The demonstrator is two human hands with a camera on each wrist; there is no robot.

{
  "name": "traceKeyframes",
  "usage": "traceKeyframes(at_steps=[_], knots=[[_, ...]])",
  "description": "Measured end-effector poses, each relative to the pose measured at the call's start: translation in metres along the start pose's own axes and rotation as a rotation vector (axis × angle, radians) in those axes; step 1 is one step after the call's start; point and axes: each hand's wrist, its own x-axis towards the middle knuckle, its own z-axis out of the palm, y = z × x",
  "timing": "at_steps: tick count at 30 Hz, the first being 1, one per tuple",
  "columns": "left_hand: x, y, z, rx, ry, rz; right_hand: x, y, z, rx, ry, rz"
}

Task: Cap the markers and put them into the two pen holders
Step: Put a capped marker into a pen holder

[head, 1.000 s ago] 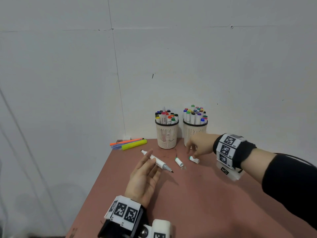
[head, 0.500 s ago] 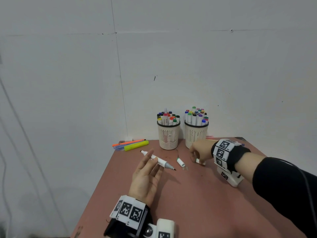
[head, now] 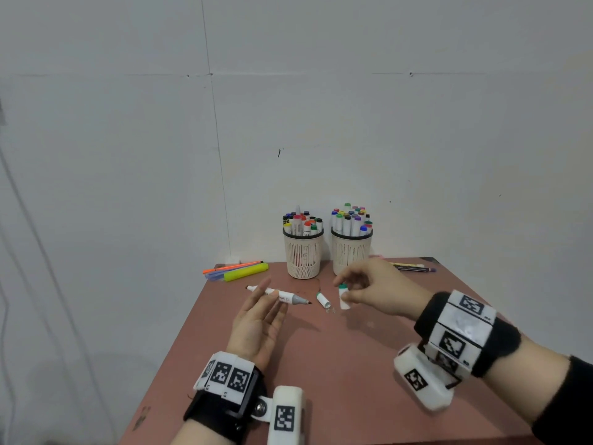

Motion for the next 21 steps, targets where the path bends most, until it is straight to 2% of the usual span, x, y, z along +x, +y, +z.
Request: traceKeyframes(at_steps=[4, 8, 12, 16, 21], knots=[[-0.005, 0.003, 0.003, 0.04, -0.015, 0.053, -0.033, -0.008, 0.007, 0.287, 0.198, 0.039], [-0.019, 0.005, 0.008, 0.106, -0.068, 0.13, -0.057, -0.015, 0.017, 0.694, 0.302, 0.07], [-0.037, 0.007, 0.015, 0.134, -0.104, 0.169, -0.074, -0.018, 0.031, 0.973, 0.38, 0.069], [-0.055, 0.006, 0.022, 0.156, -0.113, 0.208, -0.086, -0.021, 0.038, 1.118, 0.406, 0.077], [-0.074, 0.002, 0.026, 0.191, -0.118, 0.243, -0.099, -0.027, 0.042, 1.188, 0.397, 0.069]])
